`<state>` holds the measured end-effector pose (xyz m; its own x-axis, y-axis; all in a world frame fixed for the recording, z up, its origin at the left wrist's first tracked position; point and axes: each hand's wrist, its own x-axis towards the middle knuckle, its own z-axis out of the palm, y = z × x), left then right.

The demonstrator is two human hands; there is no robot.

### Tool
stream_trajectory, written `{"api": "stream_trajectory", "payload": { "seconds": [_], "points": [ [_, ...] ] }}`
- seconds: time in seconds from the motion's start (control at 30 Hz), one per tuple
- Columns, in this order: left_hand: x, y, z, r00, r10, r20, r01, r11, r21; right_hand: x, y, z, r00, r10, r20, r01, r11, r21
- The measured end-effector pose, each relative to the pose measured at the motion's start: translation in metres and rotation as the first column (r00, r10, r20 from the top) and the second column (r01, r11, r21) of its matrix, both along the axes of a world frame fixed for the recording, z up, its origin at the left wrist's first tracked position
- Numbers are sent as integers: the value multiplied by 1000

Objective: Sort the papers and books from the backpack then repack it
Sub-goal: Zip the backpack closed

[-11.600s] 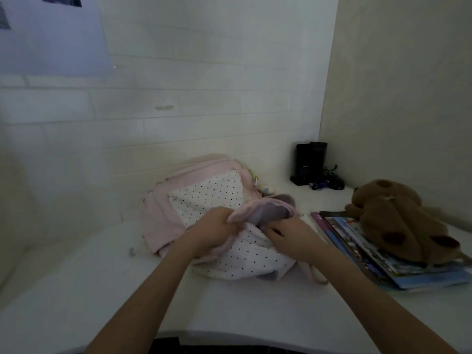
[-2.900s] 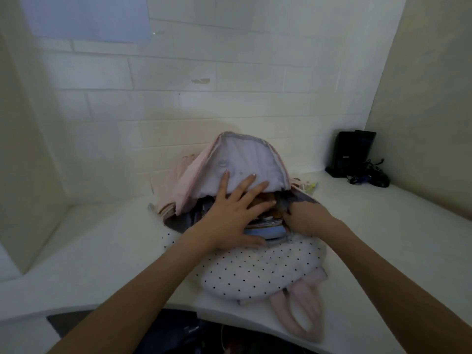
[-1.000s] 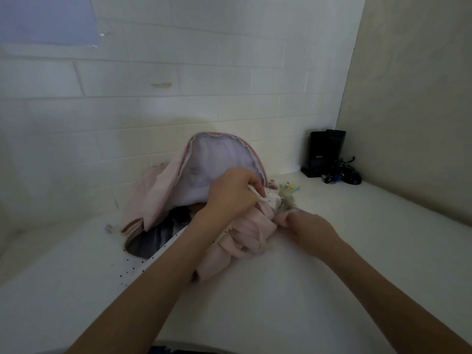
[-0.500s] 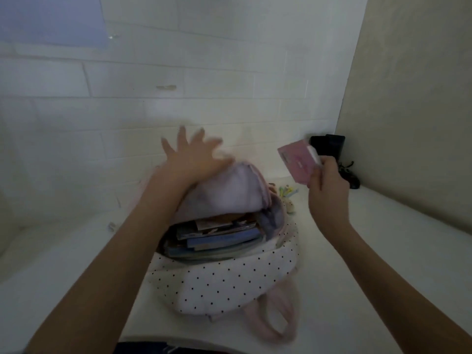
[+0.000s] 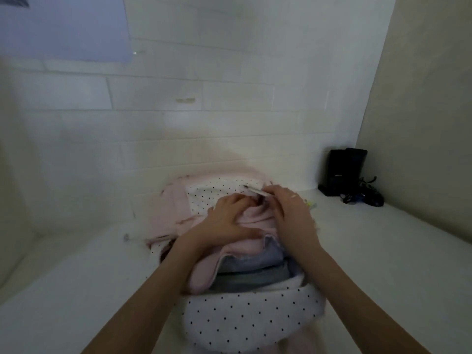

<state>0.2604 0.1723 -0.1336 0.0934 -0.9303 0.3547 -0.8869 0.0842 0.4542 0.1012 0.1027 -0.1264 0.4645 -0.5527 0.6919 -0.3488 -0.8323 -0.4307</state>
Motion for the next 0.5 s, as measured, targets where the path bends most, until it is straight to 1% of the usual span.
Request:
{"api": "stream_trajectory", "payload": {
  "seconds": [0.1, 0.17, 0.23, 0.37, 0.4, 0.43, 0.47, 0.5],
  "points": [
    [-24, -12, 2, 996, -83, -19, 83, 997, 0, -25, -7, -3, 990, -119, 78, 122, 992, -37],
    [-46, -25, 0, 989, -146, -28, 145, 989, -33, -41, -12, 3, 971, -199, 131, 206, 978, -45],
    [-71, -37, -4, 981, -194, -3, 193, 978, -82, -53, -15, 11, 957, -234, 172, 239, 971, -10],
    [-122, -71, -8, 967, -251, -45, 249, 967, -50, -86, -36, 23, 949, -256, 185, 242, 966, 94],
    [-133, -78, -10, 963, -260, -73, 255, 964, -76, -94, -42, 22, 946, -264, 190, 245, 963, 115],
    [-141, -84, -9, 957, -255, -135, 245, 966, -84, -103, -48, 20, 943, -272, 190, 252, 960, 123],
    [-145, -91, -8, 938, -242, -249, 220, 969, -113, -109, -53, 17, 939, -273, 207, 253, 960, 115],
    [-147, -93, -3, 902, -210, -377, 182, 977, -108, -113, -55, 15, 934, -272, 233, 252, 961, 114]
  ]
}}
